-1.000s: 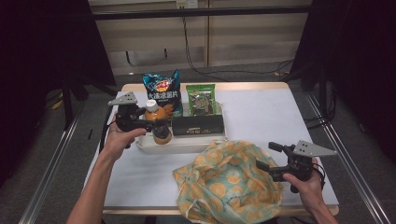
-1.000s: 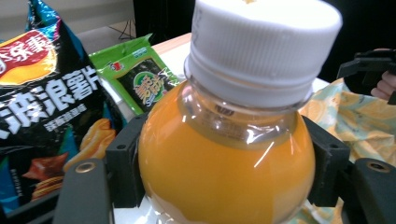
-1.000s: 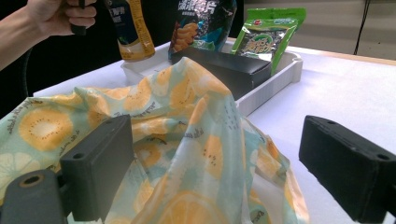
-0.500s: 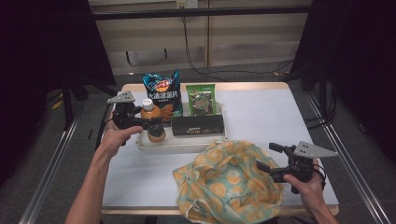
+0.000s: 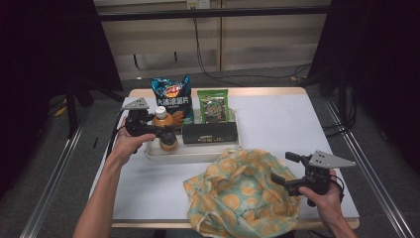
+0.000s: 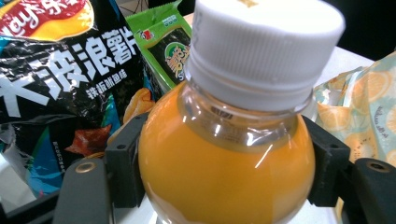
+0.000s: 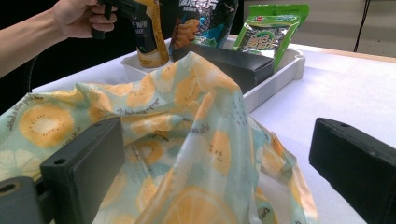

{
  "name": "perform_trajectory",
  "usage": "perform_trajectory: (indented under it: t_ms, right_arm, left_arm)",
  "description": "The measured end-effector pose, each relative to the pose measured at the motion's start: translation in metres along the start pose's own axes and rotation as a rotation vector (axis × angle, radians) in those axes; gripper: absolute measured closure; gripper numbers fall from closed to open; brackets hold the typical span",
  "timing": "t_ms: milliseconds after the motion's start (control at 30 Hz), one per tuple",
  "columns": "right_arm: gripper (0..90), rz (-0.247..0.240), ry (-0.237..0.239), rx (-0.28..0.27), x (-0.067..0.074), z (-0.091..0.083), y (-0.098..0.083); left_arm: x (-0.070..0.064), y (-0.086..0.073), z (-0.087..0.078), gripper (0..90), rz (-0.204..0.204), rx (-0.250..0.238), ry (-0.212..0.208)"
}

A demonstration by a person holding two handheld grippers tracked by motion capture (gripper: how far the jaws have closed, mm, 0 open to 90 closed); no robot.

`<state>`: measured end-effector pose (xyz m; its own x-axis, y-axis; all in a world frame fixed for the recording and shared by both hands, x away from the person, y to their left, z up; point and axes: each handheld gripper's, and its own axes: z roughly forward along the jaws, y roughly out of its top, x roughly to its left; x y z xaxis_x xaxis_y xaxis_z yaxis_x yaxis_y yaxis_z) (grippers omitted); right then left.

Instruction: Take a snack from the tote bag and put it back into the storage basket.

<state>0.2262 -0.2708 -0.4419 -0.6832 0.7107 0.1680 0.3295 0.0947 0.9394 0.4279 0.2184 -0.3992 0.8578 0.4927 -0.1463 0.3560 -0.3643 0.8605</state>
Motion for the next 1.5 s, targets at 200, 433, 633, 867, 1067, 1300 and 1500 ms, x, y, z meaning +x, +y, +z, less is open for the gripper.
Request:
perform_trajectory:
  t_ms: [200,433,633,867,1067,1300,1500]
  right_arm:
    - [3.1,0.000,0.000,-0.003,0.000,-0.001,0.000]
    - [3.4,0.001,0.006,-0.001,0.001,0.000,0.000]
    - [3.7,-0.002,0.006,0.001,0.000,0.000,0.000]
    - [4.5,-0.003,-0.002,0.010,0.000,0.000,0.000]
    - [4.4,-0.006,0.005,0.016,0.000,0.001,0.000]
    - [4.4,-0.008,0.011,0.021,0.000,0.003,0.000]
    - [4.4,-0.010,0.015,0.027,0.000,0.004,0.000]
  left_arm:
    - [0.003,-0.004,0.006,30.2,0.006,0.027,0.002]
    - [0.007,-0.010,0.011,30.2,0.003,0.049,0.010]
    - [0.006,-0.014,0.008,29.9,0.017,0.054,0.011]
    - [-0.003,-0.015,0.007,25.8,0.050,0.095,0.063]
    - [-0.003,-0.023,0.001,13.3,-0.036,0.075,0.123]
    - [-0.015,-0.024,0.003,14.7,-0.057,0.056,0.192]
    - [-0.021,-0.020,0.008,29.8,-0.021,0.065,0.212]
